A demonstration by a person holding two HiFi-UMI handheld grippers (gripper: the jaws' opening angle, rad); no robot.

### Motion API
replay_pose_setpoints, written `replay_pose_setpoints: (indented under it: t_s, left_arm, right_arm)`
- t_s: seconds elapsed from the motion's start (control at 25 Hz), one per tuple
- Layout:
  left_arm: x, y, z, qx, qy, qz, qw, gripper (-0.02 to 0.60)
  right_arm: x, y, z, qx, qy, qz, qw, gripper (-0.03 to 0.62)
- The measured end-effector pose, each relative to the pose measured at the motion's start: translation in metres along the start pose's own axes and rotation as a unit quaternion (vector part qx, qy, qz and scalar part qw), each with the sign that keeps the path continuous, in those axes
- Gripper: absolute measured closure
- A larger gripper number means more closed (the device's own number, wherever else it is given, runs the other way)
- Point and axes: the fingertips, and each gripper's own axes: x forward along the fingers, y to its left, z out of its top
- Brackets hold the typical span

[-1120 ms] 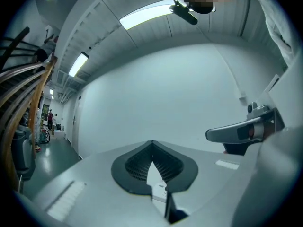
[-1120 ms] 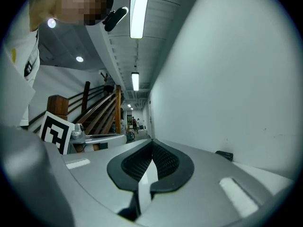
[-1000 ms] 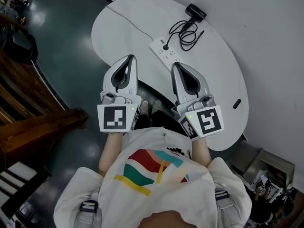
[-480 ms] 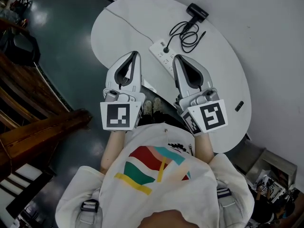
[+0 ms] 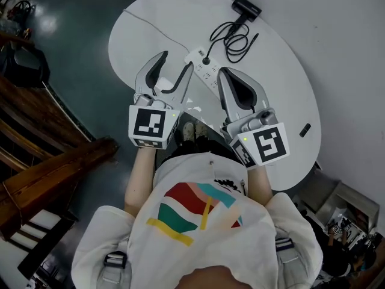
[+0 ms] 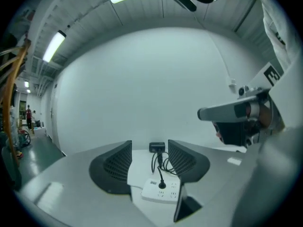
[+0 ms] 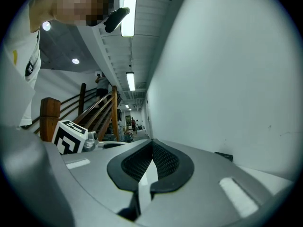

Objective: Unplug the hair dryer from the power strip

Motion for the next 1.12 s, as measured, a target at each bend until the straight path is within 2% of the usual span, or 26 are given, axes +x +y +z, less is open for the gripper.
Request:
replay_pose_setpoints:
  t_s: [0.08,0.2,0.28,0.48,0.8,1.12]
  left_arm:
    - [0.018,-0.005,-0.025,0.018,0.042,-0.032,0.9984,0.357]
    - [0.041,-0.011,-0.07,0.014,0.109,-0.083,0.9905,0.297]
    - [0.054,-0.016,-0.098,0.013,0.149,-0.118,0.9817,0.265]
    - [0.079,-0.031,-0.143,0.068,0.224,-0.172,0.9568,0.262]
    - [0.096,-0.041,-0.198,0.103,0.299,-0.209,0.9252,0.264]
    - [0.1,-0.046,-0.217,0.122,0.327,-0.226,0.9096,0.265]
  right_arm:
    - [0.001,-0.007,-0.003,0.005,0.003,-0.002,1.0,0.58]
    - [0.003,-0.018,-0.008,0.015,0.009,-0.007,1.0,0.58]
    - [0.004,-0.024,-0.012,0.02,0.015,-0.009,1.0,0.58]
    - [0.008,-0.037,-0.023,0.031,0.03,-0.014,0.999,0.58]
    - [0.015,-0.052,-0.043,0.043,0.057,-0.02,0.997,0.58]
    - [0.031,-0.061,-0.063,0.035,0.093,-0.01,0.995,0.58]
